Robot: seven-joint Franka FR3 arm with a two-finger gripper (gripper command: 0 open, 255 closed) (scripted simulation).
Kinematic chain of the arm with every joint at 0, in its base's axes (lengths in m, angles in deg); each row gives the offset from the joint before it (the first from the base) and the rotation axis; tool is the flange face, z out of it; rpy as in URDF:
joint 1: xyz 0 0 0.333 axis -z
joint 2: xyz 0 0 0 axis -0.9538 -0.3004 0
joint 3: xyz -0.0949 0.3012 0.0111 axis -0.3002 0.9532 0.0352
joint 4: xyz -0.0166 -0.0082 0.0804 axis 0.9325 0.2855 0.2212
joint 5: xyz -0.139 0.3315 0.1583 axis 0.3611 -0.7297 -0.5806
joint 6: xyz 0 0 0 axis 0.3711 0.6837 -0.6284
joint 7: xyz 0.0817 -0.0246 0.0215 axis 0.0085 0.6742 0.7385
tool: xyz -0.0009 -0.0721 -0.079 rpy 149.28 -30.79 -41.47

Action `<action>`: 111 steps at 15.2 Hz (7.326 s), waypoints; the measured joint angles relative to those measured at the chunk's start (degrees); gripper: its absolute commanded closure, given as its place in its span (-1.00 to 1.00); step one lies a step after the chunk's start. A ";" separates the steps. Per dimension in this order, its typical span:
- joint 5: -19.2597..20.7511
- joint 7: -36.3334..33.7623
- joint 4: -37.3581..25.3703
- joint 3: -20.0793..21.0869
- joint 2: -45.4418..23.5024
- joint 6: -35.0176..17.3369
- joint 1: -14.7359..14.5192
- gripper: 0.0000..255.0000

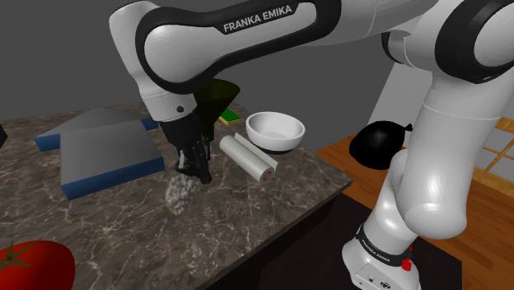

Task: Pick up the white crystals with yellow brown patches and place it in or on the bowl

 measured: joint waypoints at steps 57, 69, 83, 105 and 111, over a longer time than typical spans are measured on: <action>13.54 -44.53 21.83 8.43 23.55 -38.71 3.20 1.00; 11.23 -40.75 15.25 6.93 25.30 -31.02 2.81 1.00; 5.61 -19.12 28.93 -11.25 41.53 -31.85 3.17 1.00; 8.20 7.89 30.92 -34.76 46.10 -30.37 6.90 -1.00; 8.35 31.10 24.29 -41.60 32.93 -20.94 -0.82 -1.00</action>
